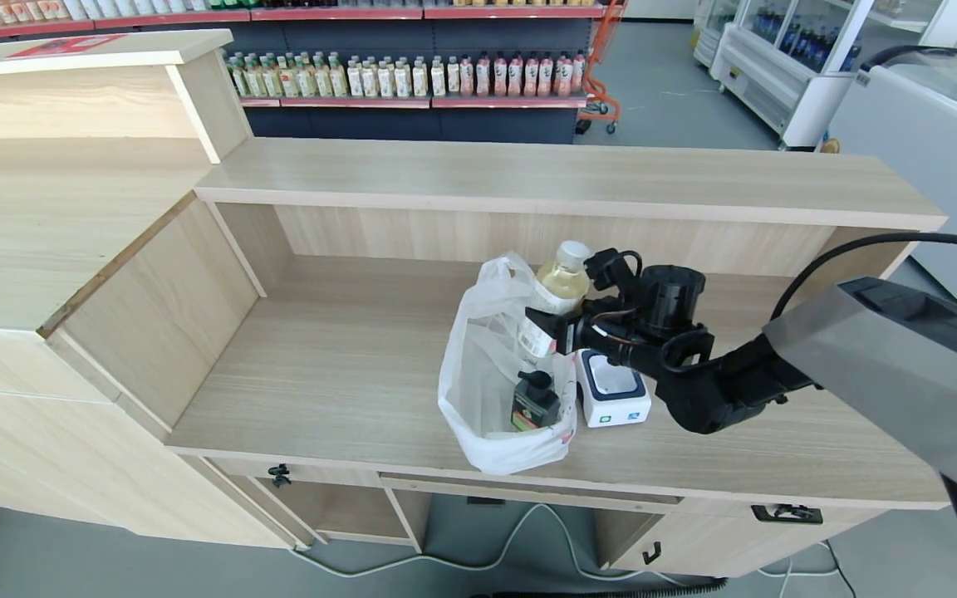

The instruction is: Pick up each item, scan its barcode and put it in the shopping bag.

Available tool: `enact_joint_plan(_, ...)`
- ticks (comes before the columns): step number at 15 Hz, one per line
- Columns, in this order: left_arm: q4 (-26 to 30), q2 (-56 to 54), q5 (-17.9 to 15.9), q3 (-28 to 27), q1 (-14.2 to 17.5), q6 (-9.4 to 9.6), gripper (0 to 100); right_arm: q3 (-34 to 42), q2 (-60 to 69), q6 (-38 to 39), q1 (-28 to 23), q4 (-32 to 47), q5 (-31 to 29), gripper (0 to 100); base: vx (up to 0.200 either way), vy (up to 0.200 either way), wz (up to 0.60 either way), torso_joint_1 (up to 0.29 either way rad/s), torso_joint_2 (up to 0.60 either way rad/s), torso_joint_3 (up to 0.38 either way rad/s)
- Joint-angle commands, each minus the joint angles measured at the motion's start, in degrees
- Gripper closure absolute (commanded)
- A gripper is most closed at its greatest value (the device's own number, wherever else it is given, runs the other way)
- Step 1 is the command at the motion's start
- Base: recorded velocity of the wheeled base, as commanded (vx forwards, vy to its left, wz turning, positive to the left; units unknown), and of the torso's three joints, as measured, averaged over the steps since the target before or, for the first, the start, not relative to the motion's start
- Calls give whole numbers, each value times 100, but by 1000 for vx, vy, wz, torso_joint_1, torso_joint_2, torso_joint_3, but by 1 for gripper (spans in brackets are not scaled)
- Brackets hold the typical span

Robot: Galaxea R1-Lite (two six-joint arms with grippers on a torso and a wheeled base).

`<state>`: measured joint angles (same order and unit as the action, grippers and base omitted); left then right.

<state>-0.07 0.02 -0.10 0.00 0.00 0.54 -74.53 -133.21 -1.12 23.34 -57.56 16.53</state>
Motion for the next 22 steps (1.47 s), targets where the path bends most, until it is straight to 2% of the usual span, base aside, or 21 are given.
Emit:
enact_joint_plan(1,-1,-2,1,0,0,-1,0,-44,-162,-2,56,-9,-1,100,0,0,0,0,0,0)
enact_joint_plan(7,-1,-2,1,0,0,-1,0,-140,-505,-72,12,-80,-18,100,0,0,0,0,0,0)
enact_joint_plan(13,-1,-2,1,0,0,-10,0,-510,-865,-705,-172,-44,-18,100,0,0,0,0,0,0)
enact_joint_plan(22,-1,-2,1,0,0,-1,0,-852,-1225,-846,-190,-71,-18,100,0,0,0,0,0,0)
